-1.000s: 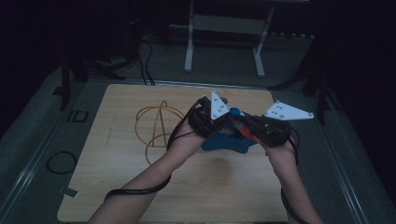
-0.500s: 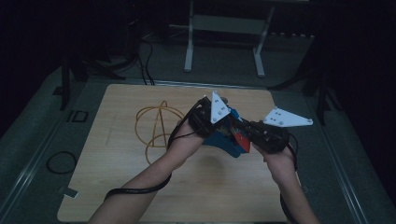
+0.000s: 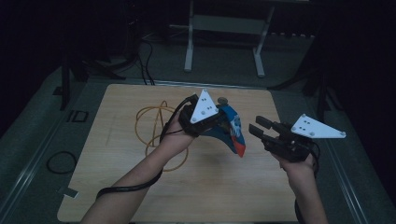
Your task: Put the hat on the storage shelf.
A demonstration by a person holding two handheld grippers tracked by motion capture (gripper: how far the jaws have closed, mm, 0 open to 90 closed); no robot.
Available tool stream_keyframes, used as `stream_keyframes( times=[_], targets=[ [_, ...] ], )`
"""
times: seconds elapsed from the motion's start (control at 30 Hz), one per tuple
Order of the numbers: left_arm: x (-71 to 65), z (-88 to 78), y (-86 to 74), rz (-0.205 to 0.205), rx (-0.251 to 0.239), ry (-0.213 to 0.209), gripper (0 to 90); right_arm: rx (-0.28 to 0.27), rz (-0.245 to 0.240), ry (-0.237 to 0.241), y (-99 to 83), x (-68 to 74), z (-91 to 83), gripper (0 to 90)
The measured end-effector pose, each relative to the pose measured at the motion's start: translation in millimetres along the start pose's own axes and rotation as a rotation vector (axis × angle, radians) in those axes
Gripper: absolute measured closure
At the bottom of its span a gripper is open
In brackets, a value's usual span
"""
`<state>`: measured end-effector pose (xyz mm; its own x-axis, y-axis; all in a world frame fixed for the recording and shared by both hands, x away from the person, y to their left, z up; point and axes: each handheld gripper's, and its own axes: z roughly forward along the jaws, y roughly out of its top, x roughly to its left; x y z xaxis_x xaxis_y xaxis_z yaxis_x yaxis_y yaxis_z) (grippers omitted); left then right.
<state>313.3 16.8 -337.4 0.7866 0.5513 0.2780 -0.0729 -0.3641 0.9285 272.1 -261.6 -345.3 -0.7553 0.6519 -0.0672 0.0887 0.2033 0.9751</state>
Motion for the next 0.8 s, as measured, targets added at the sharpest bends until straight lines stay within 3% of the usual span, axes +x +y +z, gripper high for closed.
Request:
stream_keyframes(
  times=[0.03, 0.1, 0.17, 0.23, 0.3, 0.33, 0.4, 0.43, 0.53, 0.6, 0.77, 0.8],
  targets=[
    [2.3, -1.0, -1.1, -0.011, -0.010, -0.055, 88.5, 0.008, 0.007, -0.003, -2.6, -1.4, -0.1, 60.2],
    [1.8, -4.4, -3.4, 0.023, -0.032, -0.071, 88.5, 0.023, 0.004, -0.007, -8.0, -3.5, 0.3, 60.2],
    [2.0, -8.7, -5.4, 0.042, -0.061, -0.129, 88.5, 0.034, 0.014, -0.003, -12.3, -3.9, 0.5, 60.6],
    [2.3, -14.1, -8.3, 0.061, -0.118, -0.215, 88.4, 0.038, 0.023, 0.009, -17.8, -0.8, 0.1, 60.6],
    [2.5, -18.4, -10.1, 0.070, -0.152, -0.241, 88.4, 0.039, 0.029, 0.032, -23.6, 5.5, -0.2, 60.5],
    [4.1, -21.1, -12.0, 0.071, -0.191, -0.291, 88.4, 0.038, 0.030, 0.042, -25.8, 8.5, -0.3, 60.5],
    [5.7, -23.6, -13.1, 0.060, -0.209, -0.311, 88.3, 0.036, 0.037, 0.084, -30.9, 16.8, -0.7, 59.9],
    [7.9, -24.6, -14.4, 0.044, -0.236, -0.355, 88.2, 0.033, 0.041, 0.102, -32.8, 20.9, -1.2, 59.0],
    [9.3, -25.9, -15.8, 0.036, -0.277, -0.410, 88.3, 0.025, 0.084, 0.186, -35.6, 30.5, 0.1, 55.1],
    [8.9, -26.6, -15.8, 0.021, -0.309, -0.458, 88.3, 0.027, 0.076, 0.201, -36.5, 37.3, 4.0, 52.0],
    [7.3, -27.1, -14.7, 0.035, -0.321, -0.496, 88.3, 0.042, 0.055, 0.230, -37.4, 42.3, 11.5, 49.4],
    [9.3, -26.9, -15.0, 0.018, -0.332, -0.523, 88.3, 0.036, 0.058, 0.238, -37.3, 42.3, 11.1, 50.8]
  ],
)
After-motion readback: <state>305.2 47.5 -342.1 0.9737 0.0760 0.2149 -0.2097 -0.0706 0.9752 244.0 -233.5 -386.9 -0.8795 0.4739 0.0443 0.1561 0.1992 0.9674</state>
